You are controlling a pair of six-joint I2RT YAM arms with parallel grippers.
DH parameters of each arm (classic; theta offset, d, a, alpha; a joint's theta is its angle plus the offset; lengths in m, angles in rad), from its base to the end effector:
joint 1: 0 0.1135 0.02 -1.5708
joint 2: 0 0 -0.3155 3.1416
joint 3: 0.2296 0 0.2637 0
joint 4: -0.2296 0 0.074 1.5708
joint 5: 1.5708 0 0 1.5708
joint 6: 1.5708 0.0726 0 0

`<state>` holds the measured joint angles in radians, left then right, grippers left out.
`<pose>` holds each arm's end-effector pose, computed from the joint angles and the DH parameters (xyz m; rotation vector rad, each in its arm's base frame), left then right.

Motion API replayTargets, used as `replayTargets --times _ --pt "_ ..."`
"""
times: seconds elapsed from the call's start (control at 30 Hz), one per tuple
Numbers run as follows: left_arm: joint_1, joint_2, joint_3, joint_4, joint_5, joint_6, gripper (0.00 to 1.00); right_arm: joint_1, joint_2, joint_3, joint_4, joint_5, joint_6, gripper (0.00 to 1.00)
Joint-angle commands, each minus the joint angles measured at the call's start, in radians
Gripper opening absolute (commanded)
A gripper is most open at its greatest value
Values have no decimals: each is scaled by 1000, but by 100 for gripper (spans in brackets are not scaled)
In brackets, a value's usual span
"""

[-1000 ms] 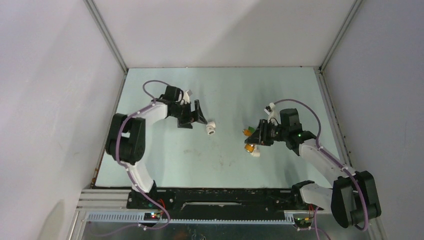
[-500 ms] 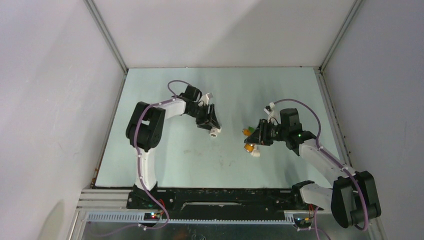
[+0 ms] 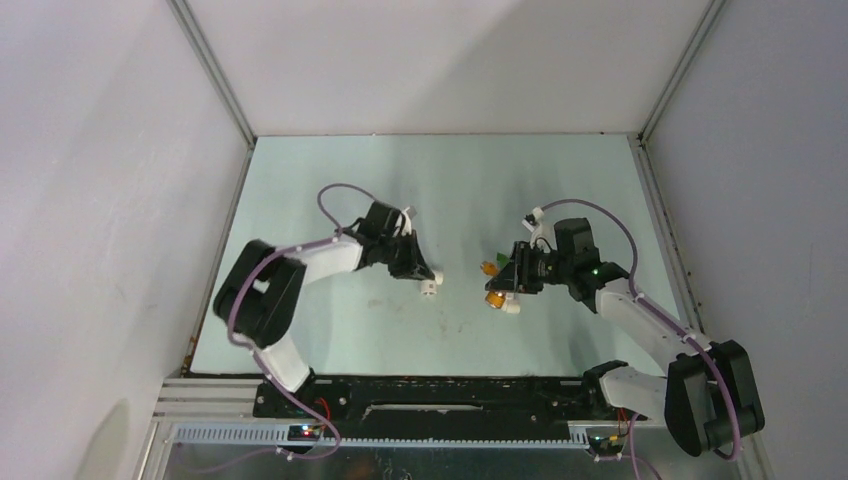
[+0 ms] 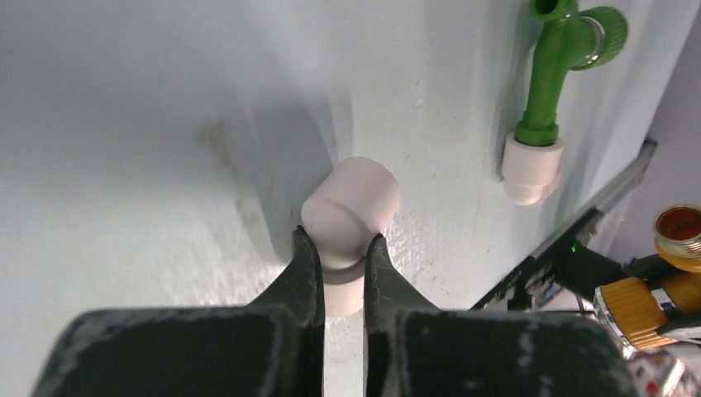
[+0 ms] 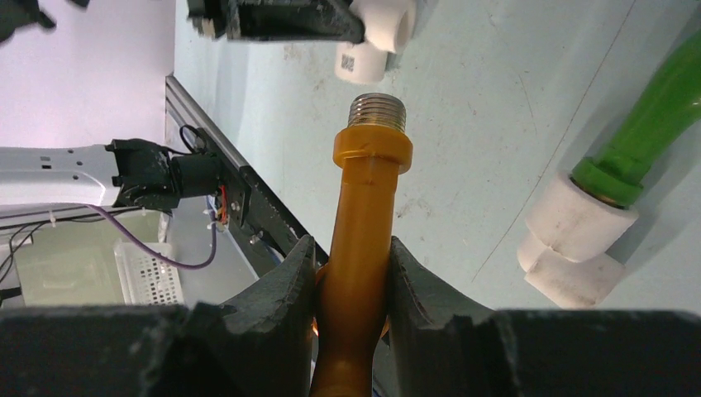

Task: Install the water faucets
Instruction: Move the adaptor to the center of the board.

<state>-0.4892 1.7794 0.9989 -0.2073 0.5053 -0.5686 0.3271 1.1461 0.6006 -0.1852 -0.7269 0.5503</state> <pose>0.3240 -0.2123 0.1693 0.1022 2.7171 -1.0147 0.2081 0.1216 0.2335 -0.1365 2.4066 1.2691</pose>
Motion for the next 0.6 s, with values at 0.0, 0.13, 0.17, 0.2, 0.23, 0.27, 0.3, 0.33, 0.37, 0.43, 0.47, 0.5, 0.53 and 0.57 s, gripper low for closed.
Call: replayTargets --times 0.0,0.13,0.17,0.2,0.23,0.27,0.3,0.33,0.37,0.43,0.47,0.5,0.53,0.57 --pt "-88 -191 -213 130 -343 -283 0 37 -6 16 40 20 9 0" --pt "-157 -298 -285 177 -468 -374 0 66 16 16 69 13 19 0" --pt "-165 -316 -298 177 -498 -394 0 71 17 16 71 16 18 0" --pt "-170 -334 -313 182 -527 -418 0 76 17 16 71 19 17 0" --pt "-174 -353 -328 190 -547 -438 0 79 16 16 72 19 17 0" --pt "-176 -376 -339 167 -588 -476 0 80 15 16 70 18 14 0" --pt "-180 -397 -354 146 -626 -506 0 81 14 16 68 19 12 0" --pt "-181 -418 -366 150 -646 -514 0 82 13 16 65 20 9 0" --pt "-182 -433 -372 144 -663 -511 0 83 12 16 60 21 8 0" --pt "-184 -443 -362 109 -683 -497 0 84 11 16 57 22 7 0" --pt "-187 -442 -356 79 -693 -497 0 84 11 16 57 22 8 0" --pt "-189 -441 -355 79 -683 -487 4 85 10 16 56 21 8 0" --pt "-187 -437 -352 79 -669 -469 10 85 9 16 54 20 8 0" --pt "-189 -434 -346 75 -662 -443 20 85 7 16 52 19 7 0"
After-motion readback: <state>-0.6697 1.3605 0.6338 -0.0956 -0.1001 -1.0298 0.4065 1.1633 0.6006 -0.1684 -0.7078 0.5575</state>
